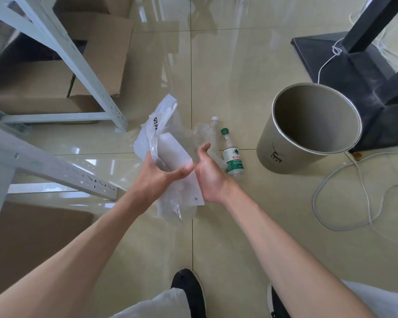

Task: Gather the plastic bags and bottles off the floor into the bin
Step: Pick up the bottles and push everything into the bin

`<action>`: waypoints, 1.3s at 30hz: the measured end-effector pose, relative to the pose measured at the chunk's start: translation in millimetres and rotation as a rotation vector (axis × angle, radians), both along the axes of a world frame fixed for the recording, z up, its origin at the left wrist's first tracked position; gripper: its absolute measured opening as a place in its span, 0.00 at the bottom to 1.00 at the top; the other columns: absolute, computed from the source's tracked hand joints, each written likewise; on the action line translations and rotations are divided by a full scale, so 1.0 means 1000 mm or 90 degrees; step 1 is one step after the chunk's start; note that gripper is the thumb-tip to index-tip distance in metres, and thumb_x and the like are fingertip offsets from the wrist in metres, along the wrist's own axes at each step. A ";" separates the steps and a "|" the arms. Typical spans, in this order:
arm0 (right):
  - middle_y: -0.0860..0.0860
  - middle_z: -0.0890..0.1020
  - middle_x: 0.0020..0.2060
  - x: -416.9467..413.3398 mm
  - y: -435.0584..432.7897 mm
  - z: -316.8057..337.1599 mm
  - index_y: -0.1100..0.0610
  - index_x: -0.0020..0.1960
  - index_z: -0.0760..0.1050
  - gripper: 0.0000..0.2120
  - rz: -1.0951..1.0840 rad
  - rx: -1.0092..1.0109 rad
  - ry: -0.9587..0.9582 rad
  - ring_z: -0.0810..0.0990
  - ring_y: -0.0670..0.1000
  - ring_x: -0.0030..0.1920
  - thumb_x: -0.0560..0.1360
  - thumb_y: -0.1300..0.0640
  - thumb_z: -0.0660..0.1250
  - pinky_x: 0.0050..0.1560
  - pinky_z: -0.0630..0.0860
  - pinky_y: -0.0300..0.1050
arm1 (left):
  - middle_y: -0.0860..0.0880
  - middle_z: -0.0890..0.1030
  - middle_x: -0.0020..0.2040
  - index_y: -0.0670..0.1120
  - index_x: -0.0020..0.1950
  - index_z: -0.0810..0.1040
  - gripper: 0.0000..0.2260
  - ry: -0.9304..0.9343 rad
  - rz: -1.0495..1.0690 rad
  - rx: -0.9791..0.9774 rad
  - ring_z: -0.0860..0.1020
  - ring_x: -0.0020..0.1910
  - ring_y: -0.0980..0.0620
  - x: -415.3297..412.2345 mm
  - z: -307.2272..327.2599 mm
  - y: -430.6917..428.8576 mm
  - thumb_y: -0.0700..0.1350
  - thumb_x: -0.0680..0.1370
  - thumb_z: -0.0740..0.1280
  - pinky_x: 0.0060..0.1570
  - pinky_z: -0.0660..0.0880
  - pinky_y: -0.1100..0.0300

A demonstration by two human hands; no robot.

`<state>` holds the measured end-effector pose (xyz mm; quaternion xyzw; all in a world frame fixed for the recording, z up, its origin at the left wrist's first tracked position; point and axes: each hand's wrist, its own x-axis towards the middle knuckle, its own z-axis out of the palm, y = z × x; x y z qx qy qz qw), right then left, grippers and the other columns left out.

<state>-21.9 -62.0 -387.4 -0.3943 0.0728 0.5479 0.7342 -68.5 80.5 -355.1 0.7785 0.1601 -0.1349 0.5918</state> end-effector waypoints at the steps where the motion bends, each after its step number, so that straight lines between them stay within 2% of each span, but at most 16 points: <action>1: 0.55 0.80 0.63 -0.001 0.001 0.001 0.56 0.70 0.73 0.53 0.006 0.010 0.007 0.80 0.56 0.58 0.69 0.22 0.32 0.60 0.75 0.52 | 0.51 0.86 0.44 0.39 0.61 0.77 0.31 -0.001 0.009 -0.009 0.86 0.43 0.57 0.000 0.001 0.000 0.56 0.66 0.81 0.35 0.78 0.69; 3: 0.58 0.74 0.70 -0.001 0.002 0.000 0.57 0.74 0.69 0.55 0.004 0.039 0.025 0.76 0.59 0.64 0.68 0.22 0.31 0.66 0.71 0.53 | 0.48 0.86 0.51 0.44 0.64 0.75 0.38 0.006 0.033 -0.010 0.86 0.49 0.54 0.000 0.003 0.002 0.64 0.62 0.79 0.38 0.79 0.67; 6: 0.62 0.68 0.74 -0.003 0.002 -0.006 0.57 0.77 0.64 0.54 -0.012 0.059 0.024 0.71 0.61 0.69 0.69 0.23 0.31 0.72 0.64 0.56 | 0.44 0.85 0.55 0.47 0.65 0.75 0.37 0.009 0.055 -0.017 0.85 0.51 0.51 0.000 0.001 0.007 0.67 0.63 0.75 0.46 0.82 0.57; 9: 0.62 0.72 0.70 -0.008 0.000 -0.009 0.61 0.76 0.64 0.55 0.011 0.054 0.000 0.71 0.61 0.69 0.69 0.24 0.28 0.72 0.64 0.55 | 0.40 0.84 0.56 0.46 0.62 0.75 0.37 0.027 0.075 -0.055 0.86 0.52 0.44 -0.001 0.002 0.007 0.69 0.63 0.76 0.53 0.83 0.42; 13: 0.56 0.70 0.74 -0.014 0.004 -0.008 0.62 0.75 0.66 0.56 0.054 0.026 -0.064 0.66 0.53 0.75 0.70 0.26 0.25 0.77 0.57 0.54 | 0.44 0.83 0.60 0.47 0.67 0.75 0.45 0.047 0.077 -0.041 0.83 0.58 0.46 0.000 0.004 0.009 0.75 0.60 0.74 0.57 0.81 0.46; 15: 0.54 0.71 0.74 -0.014 0.007 -0.009 0.60 0.75 0.67 0.55 0.055 0.019 -0.086 0.67 0.51 0.74 0.71 0.27 0.24 0.76 0.58 0.52 | 0.47 0.84 0.58 0.48 0.67 0.75 0.40 0.045 0.086 -0.040 0.84 0.56 0.49 0.001 0.008 0.006 0.70 0.64 0.76 0.52 0.82 0.52; 18: 0.52 0.70 0.74 -0.013 0.010 -0.010 0.57 0.75 0.67 0.53 0.044 -0.007 -0.095 0.68 0.49 0.70 0.71 0.29 0.23 0.76 0.53 0.53 | 0.48 0.85 0.50 0.46 0.61 0.77 0.18 0.030 0.121 0.011 0.86 0.46 0.55 0.004 0.003 0.006 0.46 0.74 0.76 0.39 0.81 0.64; 20: 0.50 0.69 0.75 -0.011 0.012 -0.014 0.52 0.71 0.69 0.50 0.024 -0.039 -0.101 0.66 0.47 0.72 0.72 0.30 0.23 0.75 0.49 0.55 | 0.48 0.84 0.43 0.46 0.54 0.78 0.10 0.025 0.135 0.037 0.84 0.37 0.59 0.002 0.002 0.006 0.36 0.76 0.71 0.34 0.79 0.66; 23: 0.53 0.77 0.68 -0.008 0.012 -0.025 0.52 0.53 0.70 0.40 -0.031 -0.032 -0.077 0.68 0.49 0.72 0.74 0.31 0.26 0.69 0.56 0.55 | 0.49 0.82 0.38 0.41 0.52 0.79 0.12 0.040 0.190 0.067 0.82 0.37 0.52 0.001 0.000 0.011 0.28 0.75 0.62 0.30 0.76 0.67; 25: 0.54 0.84 0.55 -0.006 0.011 -0.034 0.55 0.51 0.68 0.37 -0.079 -0.046 -0.052 0.78 0.52 0.61 0.76 0.30 0.30 0.61 0.66 0.51 | 0.47 0.81 0.40 0.39 0.54 0.79 0.16 0.058 0.225 0.111 0.80 0.42 0.45 0.002 -0.004 0.013 0.29 0.72 0.57 0.33 0.76 0.62; 27: 0.56 0.85 0.45 -0.003 0.005 -0.045 0.58 0.51 0.71 0.37 -0.169 -0.138 -0.063 0.83 0.54 0.49 0.78 0.32 0.34 0.56 0.74 0.50 | 0.45 0.81 0.45 0.39 0.58 0.79 0.22 0.053 0.263 0.153 0.80 0.47 0.41 0.003 -0.004 0.011 0.34 0.68 0.56 0.40 0.76 0.57; 29: 0.59 0.84 0.41 -0.002 -0.006 -0.061 0.62 0.49 0.73 0.32 -0.293 -0.271 -0.076 0.84 0.56 0.40 0.83 0.39 0.41 0.47 0.78 0.49 | 0.44 0.80 0.46 0.39 0.60 0.78 0.22 0.049 0.289 0.201 0.78 0.47 0.42 0.003 -0.003 0.010 0.33 0.69 0.56 0.42 0.73 0.56; 32: 0.58 0.81 0.34 -0.009 -0.031 -0.097 0.63 0.45 0.73 0.09 -0.395 -0.503 -0.095 0.80 0.58 0.36 0.80 0.61 0.57 0.38 0.77 0.47 | 0.43 0.79 0.47 0.41 0.58 0.76 0.18 0.044 0.319 0.283 0.75 0.46 0.42 0.003 0.002 0.011 0.30 0.73 0.56 0.40 0.71 0.57; 35: 0.56 0.82 0.38 -0.018 -0.046 -0.140 0.57 0.39 0.74 0.05 -0.292 -0.652 -0.126 0.81 0.58 0.43 0.71 0.64 0.62 0.48 0.81 0.54 | 0.43 0.79 0.47 0.40 0.58 0.75 0.18 0.005 0.322 0.313 0.74 0.44 0.43 0.008 0.009 0.009 0.30 0.72 0.55 0.39 0.72 0.56; 37: 0.56 0.81 0.44 -0.020 -0.045 -0.152 0.58 0.43 0.76 0.04 -0.200 -0.681 -0.163 0.80 0.57 0.47 0.70 0.63 0.64 0.51 0.79 0.51 | 0.41 0.78 0.46 0.38 0.58 0.74 0.19 -0.013 0.325 0.325 0.73 0.41 0.42 0.012 0.015 0.006 0.30 0.71 0.54 0.35 0.73 0.53; 39: 0.55 0.78 0.50 -0.021 -0.037 -0.162 0.59 0.52 0.76 0.09 -0.077 -0.698 -0.249 0.77 0.55 0.50 0.72 0.63 0.64 0.49 0.73 0.43 | 0.39 0.80 0.47 0.39 0.58 0.75 0.20 -0.023 0.340 0.329 0.75 0.43 0.41 0.016 0.020 0.007 0.30 0.70 0.54 0.39 0.75 0.52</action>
